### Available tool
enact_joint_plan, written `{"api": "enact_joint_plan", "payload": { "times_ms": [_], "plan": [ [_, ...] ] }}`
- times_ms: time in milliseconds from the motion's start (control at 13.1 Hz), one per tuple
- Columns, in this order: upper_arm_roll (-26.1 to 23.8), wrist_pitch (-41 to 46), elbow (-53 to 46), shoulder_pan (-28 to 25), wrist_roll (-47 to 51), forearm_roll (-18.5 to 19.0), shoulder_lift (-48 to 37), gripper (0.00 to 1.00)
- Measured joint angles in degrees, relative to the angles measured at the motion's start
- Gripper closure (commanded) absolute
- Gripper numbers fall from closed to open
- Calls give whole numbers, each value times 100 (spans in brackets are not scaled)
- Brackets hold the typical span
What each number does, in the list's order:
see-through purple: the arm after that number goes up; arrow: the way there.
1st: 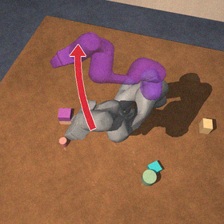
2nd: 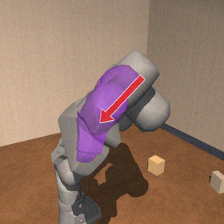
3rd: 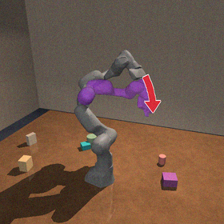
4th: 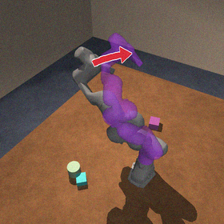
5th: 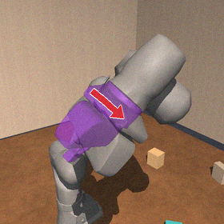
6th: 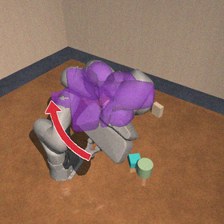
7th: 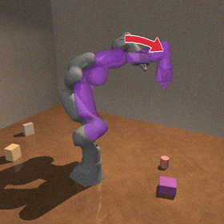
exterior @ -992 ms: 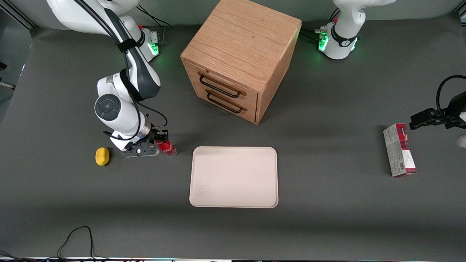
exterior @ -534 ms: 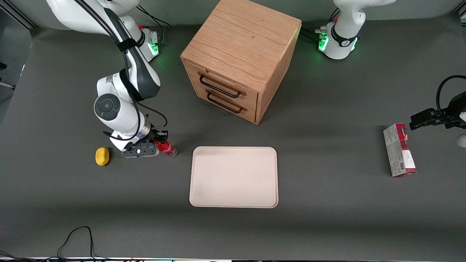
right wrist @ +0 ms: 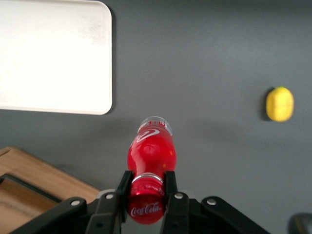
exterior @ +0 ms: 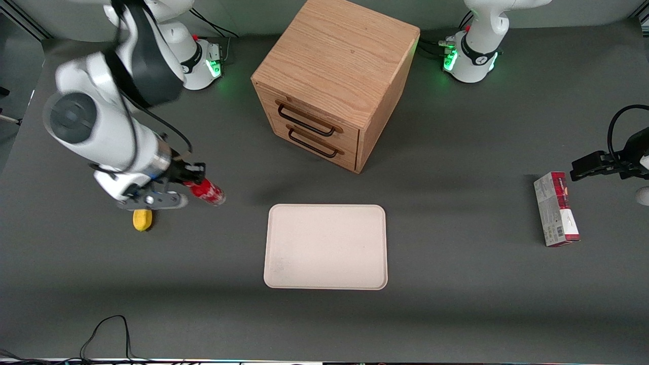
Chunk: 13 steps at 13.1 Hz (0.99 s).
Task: Place coke bottle on tray
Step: 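Lift the bottle with the right gripper off the table, then carry the bottle over the white tray and lower it onto the tray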
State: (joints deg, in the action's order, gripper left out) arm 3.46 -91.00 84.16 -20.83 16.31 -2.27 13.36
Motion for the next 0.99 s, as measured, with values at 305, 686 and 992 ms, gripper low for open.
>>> {"api": "enact_joint_plan", "payload": {
  "times_ms": [305, 686, 992],
  "plan": [
    [5, 648, -725, 7, 0, 0, -1, 90],
    [-116, 625, -1932, -25, 0, -2, 791, 100],
    [-460, 571, -3002, -152, 0, -1, 1714, 100]
  ]
}}
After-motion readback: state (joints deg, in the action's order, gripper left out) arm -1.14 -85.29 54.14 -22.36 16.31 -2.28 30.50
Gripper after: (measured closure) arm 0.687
